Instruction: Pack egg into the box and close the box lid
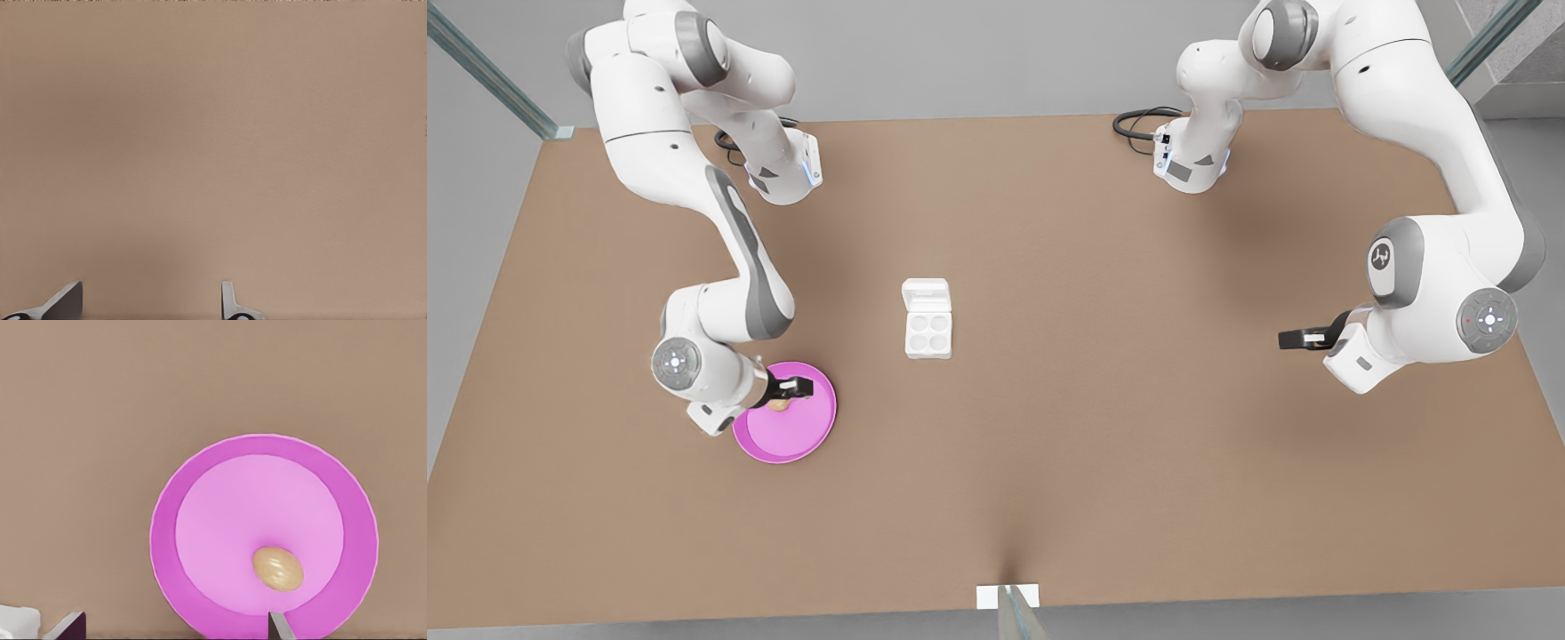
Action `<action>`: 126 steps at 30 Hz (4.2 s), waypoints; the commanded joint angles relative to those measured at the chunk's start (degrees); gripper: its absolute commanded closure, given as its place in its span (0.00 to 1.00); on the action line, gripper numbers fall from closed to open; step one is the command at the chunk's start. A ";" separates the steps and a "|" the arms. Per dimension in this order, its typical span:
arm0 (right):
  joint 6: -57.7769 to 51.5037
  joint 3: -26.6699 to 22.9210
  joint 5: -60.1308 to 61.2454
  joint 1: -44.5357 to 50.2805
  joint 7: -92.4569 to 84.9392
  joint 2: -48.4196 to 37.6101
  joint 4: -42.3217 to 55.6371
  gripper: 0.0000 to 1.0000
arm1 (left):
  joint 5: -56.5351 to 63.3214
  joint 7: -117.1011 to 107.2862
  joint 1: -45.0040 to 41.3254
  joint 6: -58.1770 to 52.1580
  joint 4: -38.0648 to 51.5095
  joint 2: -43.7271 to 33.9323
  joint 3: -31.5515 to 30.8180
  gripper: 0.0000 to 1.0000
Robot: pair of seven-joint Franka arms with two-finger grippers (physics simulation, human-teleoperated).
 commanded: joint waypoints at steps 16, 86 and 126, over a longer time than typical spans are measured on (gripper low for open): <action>7.53 -0.70 -7.30 -4.39 -8.52 8.86 -4.47 0.00 | 0.11 0.09 0.00 0.22 0.26 0.87 0.00 0.00; 62.10 -1.58 -6.95 -2.99 4.04 2.71 -26.00 0.00 | 0.37 0.00 -0.09 -0.04 0.62 0.70 -0.26 0.00; 82.06 -17.58 -5.37 13.27 3.43 7.63 -35.67 0.43 | 0.20 0.09 -0.09 0.22 0.62 1.23 -0.26 0.00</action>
